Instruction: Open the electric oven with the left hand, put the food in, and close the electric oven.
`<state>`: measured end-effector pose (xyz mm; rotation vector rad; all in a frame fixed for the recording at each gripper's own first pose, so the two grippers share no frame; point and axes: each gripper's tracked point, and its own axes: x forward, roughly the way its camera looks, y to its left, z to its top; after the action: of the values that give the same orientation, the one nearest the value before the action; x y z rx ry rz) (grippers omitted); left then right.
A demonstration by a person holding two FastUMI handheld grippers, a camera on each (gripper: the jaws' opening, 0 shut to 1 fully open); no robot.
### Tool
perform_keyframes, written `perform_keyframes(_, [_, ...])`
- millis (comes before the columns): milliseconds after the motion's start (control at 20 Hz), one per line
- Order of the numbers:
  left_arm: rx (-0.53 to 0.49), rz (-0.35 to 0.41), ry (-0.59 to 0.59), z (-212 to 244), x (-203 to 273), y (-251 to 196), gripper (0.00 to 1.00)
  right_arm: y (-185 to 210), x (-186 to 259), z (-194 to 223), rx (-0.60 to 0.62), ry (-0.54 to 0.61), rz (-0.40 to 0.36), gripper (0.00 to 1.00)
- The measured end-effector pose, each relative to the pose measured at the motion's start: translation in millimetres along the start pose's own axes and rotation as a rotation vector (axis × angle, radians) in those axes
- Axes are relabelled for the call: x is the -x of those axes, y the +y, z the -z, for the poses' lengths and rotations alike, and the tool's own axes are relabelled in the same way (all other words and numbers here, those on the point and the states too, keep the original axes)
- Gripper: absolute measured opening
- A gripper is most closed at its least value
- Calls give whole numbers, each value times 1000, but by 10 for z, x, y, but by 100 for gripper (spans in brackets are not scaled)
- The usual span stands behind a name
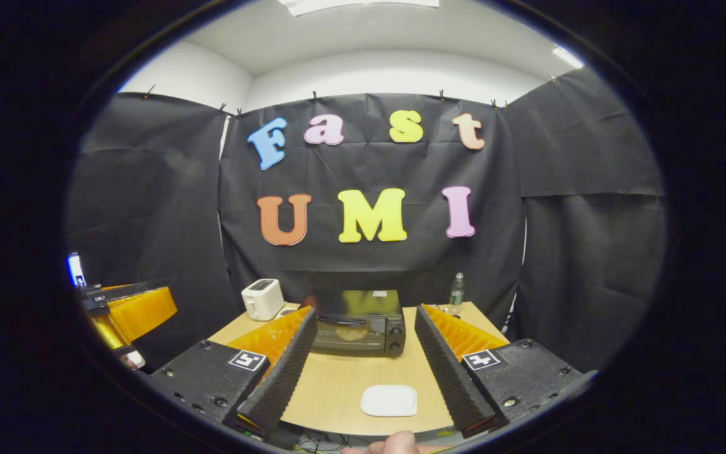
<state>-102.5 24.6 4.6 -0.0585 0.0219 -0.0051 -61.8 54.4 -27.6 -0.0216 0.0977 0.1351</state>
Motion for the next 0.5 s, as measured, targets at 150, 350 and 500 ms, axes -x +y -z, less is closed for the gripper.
perform_keyframes(150, [0,-1,2,-11,9,-14,94,-11,-10,10,-3,1,2,97])
perform_keyframes(350, [-4,-4,9,8,-26,-18,94,-50,-10,40,-7,4,7,98])
perform_keyframes(500, [-7,-3,9,4,-41,-31,94,-63,-29,77,-11,15,5,99])
